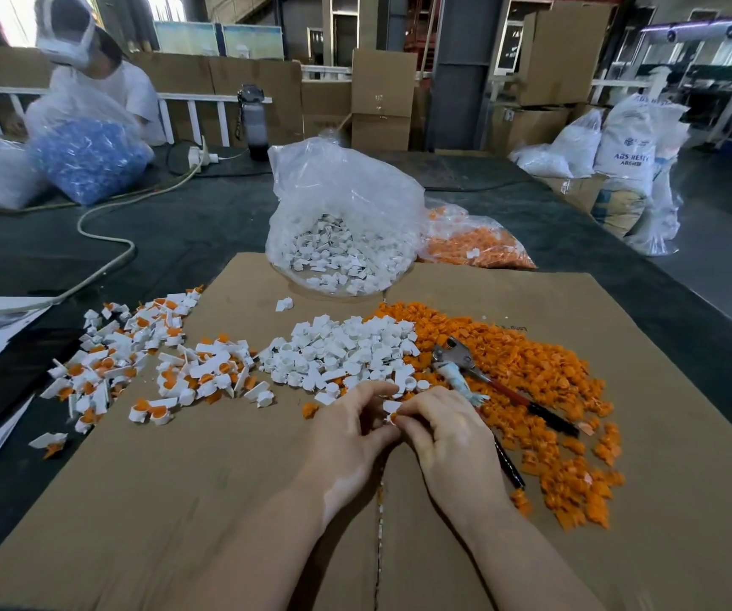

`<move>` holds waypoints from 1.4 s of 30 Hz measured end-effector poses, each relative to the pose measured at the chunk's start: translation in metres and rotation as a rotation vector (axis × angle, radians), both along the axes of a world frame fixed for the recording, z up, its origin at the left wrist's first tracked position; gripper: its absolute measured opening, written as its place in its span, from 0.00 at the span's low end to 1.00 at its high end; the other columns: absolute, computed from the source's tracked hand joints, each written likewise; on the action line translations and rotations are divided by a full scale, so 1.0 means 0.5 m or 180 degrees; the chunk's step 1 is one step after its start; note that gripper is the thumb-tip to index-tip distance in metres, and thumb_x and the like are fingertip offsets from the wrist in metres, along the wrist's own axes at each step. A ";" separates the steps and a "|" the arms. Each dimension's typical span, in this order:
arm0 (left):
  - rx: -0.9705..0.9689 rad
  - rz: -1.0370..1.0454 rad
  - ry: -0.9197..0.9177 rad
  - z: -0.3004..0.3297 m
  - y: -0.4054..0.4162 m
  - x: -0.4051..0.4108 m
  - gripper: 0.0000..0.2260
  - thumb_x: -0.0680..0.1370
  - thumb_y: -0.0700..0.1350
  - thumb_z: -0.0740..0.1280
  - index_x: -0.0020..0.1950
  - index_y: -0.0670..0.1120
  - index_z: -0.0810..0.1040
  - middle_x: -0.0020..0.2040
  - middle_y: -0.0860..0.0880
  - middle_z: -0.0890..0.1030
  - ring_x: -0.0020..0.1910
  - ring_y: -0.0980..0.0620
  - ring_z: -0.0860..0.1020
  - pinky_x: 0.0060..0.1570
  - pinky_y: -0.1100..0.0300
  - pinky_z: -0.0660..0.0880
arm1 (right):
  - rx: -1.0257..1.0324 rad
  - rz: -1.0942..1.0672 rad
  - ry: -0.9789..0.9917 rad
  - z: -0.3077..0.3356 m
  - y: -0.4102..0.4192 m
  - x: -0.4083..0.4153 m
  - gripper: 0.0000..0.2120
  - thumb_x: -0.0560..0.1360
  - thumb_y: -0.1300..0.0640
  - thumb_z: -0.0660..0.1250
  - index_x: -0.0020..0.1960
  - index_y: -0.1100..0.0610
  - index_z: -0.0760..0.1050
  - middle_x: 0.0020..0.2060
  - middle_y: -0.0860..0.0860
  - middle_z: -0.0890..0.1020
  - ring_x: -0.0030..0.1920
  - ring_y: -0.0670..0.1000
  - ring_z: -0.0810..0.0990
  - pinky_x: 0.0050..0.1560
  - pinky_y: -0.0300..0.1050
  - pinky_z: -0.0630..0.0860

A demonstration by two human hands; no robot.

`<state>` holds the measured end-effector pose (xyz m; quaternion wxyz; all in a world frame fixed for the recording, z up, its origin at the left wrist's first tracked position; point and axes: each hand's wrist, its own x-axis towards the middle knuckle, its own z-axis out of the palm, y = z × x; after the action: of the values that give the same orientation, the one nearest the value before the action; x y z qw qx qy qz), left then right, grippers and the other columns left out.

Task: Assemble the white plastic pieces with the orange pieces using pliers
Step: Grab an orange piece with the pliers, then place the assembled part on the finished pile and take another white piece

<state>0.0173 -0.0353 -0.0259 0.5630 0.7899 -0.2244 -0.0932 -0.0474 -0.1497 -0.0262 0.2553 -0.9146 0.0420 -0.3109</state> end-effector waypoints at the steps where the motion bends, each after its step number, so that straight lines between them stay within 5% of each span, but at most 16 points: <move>1: 0.0011 -0.0014 -0.0029 0.001 0.001 -0.002 0.14 0.72 0.39 0.72 0.53 0.53 0.77 0.39 0.49 0.75 0.37 0.57 0.72 0.39 0.73 0.69 | 0.0007 0.0006 0.0044 0.001 0.000 0.000 0.03 0.70 0.64 0.72 0.40 0.59 0.79 0.37 0.50 0.79 0.42 0.51 0.78 0.45 0.44 0.75; 6: 0.0098 0.0028 -0.0281 0.008 0.005 -0.007 0.11 0.74 0.40 0.69 0.49 0.57 0.77 0.46 0.54 0.80 0.46 0.60 0.76 0.46 0.72 0.70 | 0.0036 -0.0055 -0.0049 0.005 0.001 -0.003 0.02 0.71 0.60 0.72 0.44 0.58 0.80 0.39 0.49 0.79 0.43 0.49 0.77 0.44 0.41 0.74; 9: -0.0158 0.0430 -0.0189 0.010 0.010 -0.005 0.09 0.75 0.40 0.68 0.44 0.56 0.77 0.46 0.49 0.80 0.46 0.54 0.77 0.48 0.66 0.72 | 0.0061 -0.0138 -0.0064 0.004 0.001 -0.003 0.03 0.71 0.60 0.72 0.44 0.58 0.80 0.39 0.49 0.79 0.43 0.49 0.77 0.44 0.40 0.74; 12: -0.0192 0.0834 -0.0334 0.012 0.030 0.017 0.09 0.76 0.41 0.67 0.40 0.54 0.76 0.45 0.49 0.76 0.44 0.59 0.74 0.46 0.74 0.69 | 0.0031 -0.0202 -0.0079 0.002 0.000 -0.002 0.01 0.71 0.62 0.72 0.42 0.59 0.80 0.38 0.49 0.80 0.42 0.48 0.78 0.45 0.35 0.70; 15: 0.0153 0.1392 -0.0724 0.010 0.065 0.056 0.04 0.75 0.39 0.68 0.45 0.48 0.81 0.43 0.56 0.70 0.49 0.52 0.72 0.53 0.64 0.68 | 0.0066 -0.0217 -0.0111 0.001 0.002 -0.001 0.02 0.70 0.64 0.73 0.41 0.60 0.80 0.36 0.49 0.79 0.40 0.49 0.78 0.44 0.35 0.69; 20: 0.0933 0.2007 -0.1153 0.003 0.121 0.110 0.05 0.74 0.40 0.69 0.49 0.43 0.83 0.48 0.51 0.70 0.56 0.46 0.68 0.56 0.49 0.71 | 0.0019 -0.0218 -0.0138 0.001 0.002 -0.001 0.03 0.69 0.66 0.73 0.39 0.61 0.80 0.35 0.50 0.80 0.39 0.50 0.78 0.46 0.34 0.68; 27: 0.1606 0.2319 -0.1122 0.013 0.136 0.127 0.08 0.77 0.40 0.66 0.52 0.48 0.83 0.57 0.46 0.73 0.60 0.44 0.66 0.57 0.48 0.65 | -0.0036 -0.0250 -0.0074 -0.007 -0.001 0.002 0.03 0.69 0.66 0.73 0.39 0.61 0.80 0.35 0.51 0.80 0.39 0.51 0.78 0.46 0.34 0.67; 32: 0.1817 0.2355 -0.1000 0.025 0.132 0.123 0.15 0.77 0.38 0.64 0.61 0.51 0.78 0.66 0.47 0.69 0.66 0.45 0.59 0.64 0.46 0.58 | -0.0172 -0.0378 -0.0141 -0.011 -0.002 0.006 0.05 0.67 0.67 0.75 0.38 0.60 0.80 0.34 0.51 0.80 0.37 0.52 0.79 0.40 0.41 0.74; 37: 0.1126 0.1484 -0.1439 0.024 0.083 0.086 0.10 0.76 0.38 0.67 0.56 0.46 0.80 0.51 0.52 0.72 0.57 0.53 0.65 0.55 0.67 0.58 | -0.0224 -0.0565 -0.0181 -0.018 -0.005 0.009 0.08 0.65 0.71 0.74 0.40 0.61 0.81 0.35 0.53 0.81 0.39 0.55 0.80 0.39 0.50 0.79; 42: 0.1090 0.0645 -0.1320 0.003 0.027 0.052 0.10 0.77 0.42 0.66 0.58 0.49 0.79 0.49 0.56 0.72 0.54 0.54 0.72 0.54 0.64 0.68 | -0.0396 -0.0611 -0.0039 -0.018 -0.003 0.012 0.11 0.64 0.68 0.76 0.45 0.61 0.83 0.37 0.53 0.80 0.40 0.55 0.80 0.40 0.48 0.79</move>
<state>0.0431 -0.0219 -0.0245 0.3700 0.8941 -0.2356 0.0907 -0.0412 -0.1512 -0.0354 0.1673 -0.9185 0.1085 -0.3415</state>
